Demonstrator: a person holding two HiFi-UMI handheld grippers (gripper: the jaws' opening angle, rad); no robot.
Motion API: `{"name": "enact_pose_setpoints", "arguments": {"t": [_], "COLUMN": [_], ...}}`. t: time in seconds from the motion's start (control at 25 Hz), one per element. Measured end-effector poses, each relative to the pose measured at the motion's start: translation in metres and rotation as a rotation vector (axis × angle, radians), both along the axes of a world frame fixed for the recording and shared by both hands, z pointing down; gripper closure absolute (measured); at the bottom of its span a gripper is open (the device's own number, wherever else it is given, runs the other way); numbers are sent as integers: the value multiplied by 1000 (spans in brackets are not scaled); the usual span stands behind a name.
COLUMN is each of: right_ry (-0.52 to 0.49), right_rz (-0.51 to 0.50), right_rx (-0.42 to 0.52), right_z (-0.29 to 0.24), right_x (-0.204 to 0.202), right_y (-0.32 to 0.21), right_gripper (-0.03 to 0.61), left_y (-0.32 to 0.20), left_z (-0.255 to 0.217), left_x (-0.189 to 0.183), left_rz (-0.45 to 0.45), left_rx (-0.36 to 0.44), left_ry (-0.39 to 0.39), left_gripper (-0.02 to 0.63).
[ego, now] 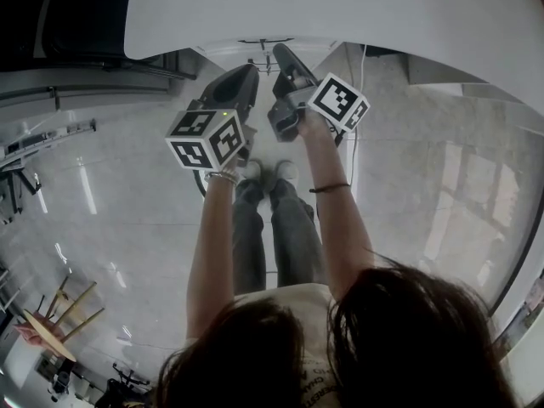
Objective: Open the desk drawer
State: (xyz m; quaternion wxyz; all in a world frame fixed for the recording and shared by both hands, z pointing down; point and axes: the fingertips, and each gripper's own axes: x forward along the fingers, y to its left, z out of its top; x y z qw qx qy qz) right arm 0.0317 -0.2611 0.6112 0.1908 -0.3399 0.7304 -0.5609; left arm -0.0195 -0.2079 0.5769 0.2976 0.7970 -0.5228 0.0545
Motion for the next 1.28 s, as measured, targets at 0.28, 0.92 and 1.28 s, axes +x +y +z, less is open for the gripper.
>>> {"name": "enact_pose_setpoints", "arguments": {"t": [0.28, 0.92, 1.28], "right_ry": [-105, -237, -241], "right_rz": [52, 84, 81], "right_rx": [-73, -105, -112], "right_z": [13, 13, 16], "right_x": [0, -1, -2], "right_y": [-5, -21, -21], "right_gripper": [487, 474, 495], "left_y": [-2, -6, -5], "left_z": [6, 8, 9], "left_x": [-1, -4, -6], "left_rz": [-2, -8, -21], "left_rx": [-14, -28, -35], "left_ry": [2, 11, 10], "left_gripper": [615, 615, 615]}}
